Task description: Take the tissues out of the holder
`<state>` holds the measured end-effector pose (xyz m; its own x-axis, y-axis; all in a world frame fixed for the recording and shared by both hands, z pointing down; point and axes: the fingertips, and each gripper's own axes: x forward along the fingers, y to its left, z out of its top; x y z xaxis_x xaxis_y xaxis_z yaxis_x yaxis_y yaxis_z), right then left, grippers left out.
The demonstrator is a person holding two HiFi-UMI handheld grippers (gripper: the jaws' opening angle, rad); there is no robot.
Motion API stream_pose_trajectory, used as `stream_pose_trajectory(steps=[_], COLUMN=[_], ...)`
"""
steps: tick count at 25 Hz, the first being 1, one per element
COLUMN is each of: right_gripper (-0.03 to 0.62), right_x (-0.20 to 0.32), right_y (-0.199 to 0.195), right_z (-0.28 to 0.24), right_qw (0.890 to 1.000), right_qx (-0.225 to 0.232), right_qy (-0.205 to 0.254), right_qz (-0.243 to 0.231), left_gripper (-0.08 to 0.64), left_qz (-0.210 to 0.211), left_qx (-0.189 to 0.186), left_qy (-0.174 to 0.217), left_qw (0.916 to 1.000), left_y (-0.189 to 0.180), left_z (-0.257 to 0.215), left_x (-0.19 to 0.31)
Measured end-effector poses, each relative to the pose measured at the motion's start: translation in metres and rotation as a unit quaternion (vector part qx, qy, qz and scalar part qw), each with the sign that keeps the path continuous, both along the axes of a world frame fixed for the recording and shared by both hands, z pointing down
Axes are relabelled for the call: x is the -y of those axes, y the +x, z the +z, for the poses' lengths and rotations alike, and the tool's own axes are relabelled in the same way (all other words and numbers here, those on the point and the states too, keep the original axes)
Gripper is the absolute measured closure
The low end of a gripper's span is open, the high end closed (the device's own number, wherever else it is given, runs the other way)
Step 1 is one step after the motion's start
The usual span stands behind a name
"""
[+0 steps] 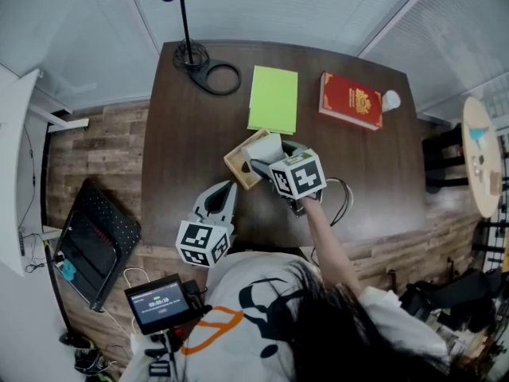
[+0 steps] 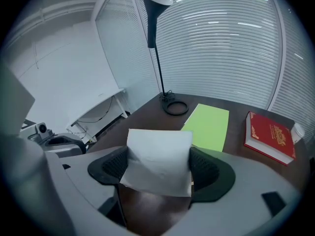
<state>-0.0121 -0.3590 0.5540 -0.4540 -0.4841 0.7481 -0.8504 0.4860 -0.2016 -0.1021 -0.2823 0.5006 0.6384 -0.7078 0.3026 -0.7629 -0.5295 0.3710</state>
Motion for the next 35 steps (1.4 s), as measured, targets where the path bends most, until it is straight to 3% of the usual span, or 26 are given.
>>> stream_pose_trajectory(steps=[9,19,28,35], right_gripper=[0.190,0.190,0.190,0.190], right_x=[-0.024,-0.063,-0.080,-0.083], right_y=[0.057,0.117,0.138,0.137], right_z=[-0.018,0.012,0.058,0.080], right_qw=[0.998,0.993,0.991,0.990], right_qx=[0.008,0.004,-0.034,-0.029], right_qy=[0.014,-0.023,-0.071,-0.088], right_qz=[0.058,0.111,0.111,0.108], left_gripper=[0.561,0.561,0.561,0.561], left_qz=[0.033,0.071,0.068,0.054], left_qx=[0.003,0.006,0.015,0.019], left_qy=[0.005,0.009,0.005,0.003], left_qw=[0.9994,0.9974,0.9976,0.9983], left_y=[0.025,0.065,0.072,0.073], left_z=[-0.002,-0.003,-0.002,-0.001], left_x=[-0.005,-0.011,-0.015,-0.015])
